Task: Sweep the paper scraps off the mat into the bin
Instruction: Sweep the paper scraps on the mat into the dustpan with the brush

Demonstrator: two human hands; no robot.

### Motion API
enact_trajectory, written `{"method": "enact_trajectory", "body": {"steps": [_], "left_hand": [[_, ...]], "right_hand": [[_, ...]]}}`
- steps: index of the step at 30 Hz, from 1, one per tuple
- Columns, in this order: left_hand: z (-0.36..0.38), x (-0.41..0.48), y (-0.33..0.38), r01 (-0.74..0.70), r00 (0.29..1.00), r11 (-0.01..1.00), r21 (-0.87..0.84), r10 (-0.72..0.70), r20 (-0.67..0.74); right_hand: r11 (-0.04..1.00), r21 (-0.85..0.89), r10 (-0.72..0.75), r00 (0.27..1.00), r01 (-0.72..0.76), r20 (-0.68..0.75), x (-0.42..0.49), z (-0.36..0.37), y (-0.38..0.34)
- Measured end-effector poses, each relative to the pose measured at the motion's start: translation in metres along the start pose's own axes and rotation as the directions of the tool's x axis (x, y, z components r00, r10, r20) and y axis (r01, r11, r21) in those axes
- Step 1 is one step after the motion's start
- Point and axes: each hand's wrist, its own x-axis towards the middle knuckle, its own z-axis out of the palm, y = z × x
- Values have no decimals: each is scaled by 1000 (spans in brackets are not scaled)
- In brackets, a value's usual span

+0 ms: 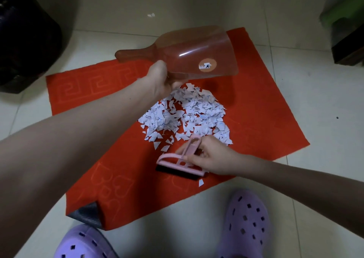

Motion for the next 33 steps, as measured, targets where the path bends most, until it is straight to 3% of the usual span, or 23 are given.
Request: {"method": "enact_trajectory", "body": {"steps": [5, 10, 14, 20, 24, 28, 33], "left_hand": [[0, 3, -1, 3, 1000, 1000, 9, -3, -14], [-2, 2, 3, 8, 1000, 998, -55, -9, -16], [-5, 3, 9, -1, 1000, 999, -52, 0, -17], [-3, 1, 12, -6, 1000, 997, -75, 5, -8], [-3, -1, 11, 0, 1000, 997, -78, 0, 1], [-5, 1, 13, -7, 1000, 997, -78, 6, -8], [-8, 2, 14, -14, 1000, 997, -82, 13, -12]], "right_hand": [[979, -201, -12, 997, 26, 71, 16, 10, -2], [952, -300, -118, 980, 66, -160, 22, -22, -5], [970, -202, -188, 938, 132, -290, 14, -26, -8], [982, -116, -162, 981, 149, -109, 37, 6, -20], [959, -267, -117, 991, 96, -64, 62, 18, -19], [937, -349, -101, 972, 21, -212, 63, -2, -17], [971, -230, -150, 913, 64, -379, 48, -25, -17]]}}
